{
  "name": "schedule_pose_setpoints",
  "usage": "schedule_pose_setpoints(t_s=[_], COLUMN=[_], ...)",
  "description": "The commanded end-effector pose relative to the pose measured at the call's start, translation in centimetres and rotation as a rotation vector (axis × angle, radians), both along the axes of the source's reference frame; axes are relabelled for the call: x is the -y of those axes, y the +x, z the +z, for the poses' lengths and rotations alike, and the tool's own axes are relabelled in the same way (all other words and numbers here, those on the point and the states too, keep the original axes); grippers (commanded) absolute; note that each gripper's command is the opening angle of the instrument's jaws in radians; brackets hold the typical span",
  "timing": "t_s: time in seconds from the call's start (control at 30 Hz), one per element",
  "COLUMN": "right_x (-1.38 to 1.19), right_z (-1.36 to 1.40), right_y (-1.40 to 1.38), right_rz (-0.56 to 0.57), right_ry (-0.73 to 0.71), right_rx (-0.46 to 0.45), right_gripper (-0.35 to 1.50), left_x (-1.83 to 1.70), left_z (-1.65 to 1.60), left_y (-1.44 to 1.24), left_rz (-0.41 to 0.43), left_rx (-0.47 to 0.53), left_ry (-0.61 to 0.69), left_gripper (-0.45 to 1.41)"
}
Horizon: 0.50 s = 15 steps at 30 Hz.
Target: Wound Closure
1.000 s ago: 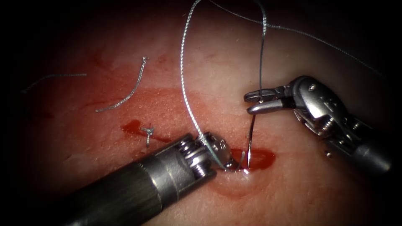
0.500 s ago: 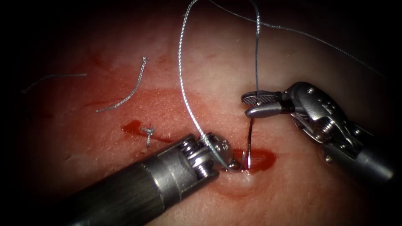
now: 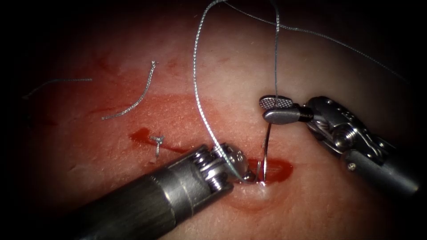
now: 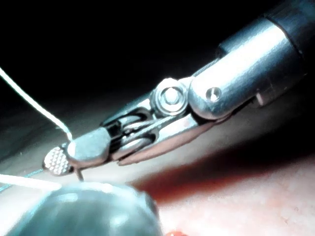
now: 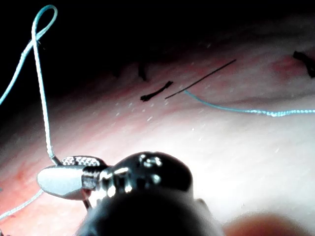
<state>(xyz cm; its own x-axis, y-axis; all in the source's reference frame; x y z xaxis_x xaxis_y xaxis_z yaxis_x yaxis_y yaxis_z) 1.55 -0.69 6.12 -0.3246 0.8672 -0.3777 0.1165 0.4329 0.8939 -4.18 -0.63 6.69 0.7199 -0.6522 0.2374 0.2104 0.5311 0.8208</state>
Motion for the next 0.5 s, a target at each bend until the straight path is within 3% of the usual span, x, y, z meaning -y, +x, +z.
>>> schedule_pose_setpoints(t_s=[0.03, 0.37, 0.4, 0.43, 0.5], right_x=[-0.08, -0.05, -0.03, -0.01, 0.00], right_z=[-0.03, 0.05, 0.06, 0.08, 0.09], right_y=[0.04, 0.05, 0.05, 0.04, 0.04], right_rz=[0.007, 0.070, 0.083, 0.085, 0.071], right_ry=[0.023, 0.112, 0.127, 0.125, 0.118], right_rx=[-0.003, 0.014, 0.017, 0.018, 0.012], right_gripper=[-0.35, -0.35, -0.35, -0.35, -0.35], left_x=[-0.11, -0.12, -0.19, -0.23, -0.27], left_z=[-0.06, -0.06, -0.05, -0.04, -0.02], left_y=[-0.04, -0.03, -0.02, 0.01, 0.08], left_rz=[-0.002, 0.003, 0.005, -0.001, 0.009], left_rx=[0.004, 0.006, 0.013, 0.016, 0.024], left_ry=[-0.005, -0.003, -0.017, -0.033, -0.051], left_gripper=[-0.45, -0.42, 0.12, 0.27, 0.19])
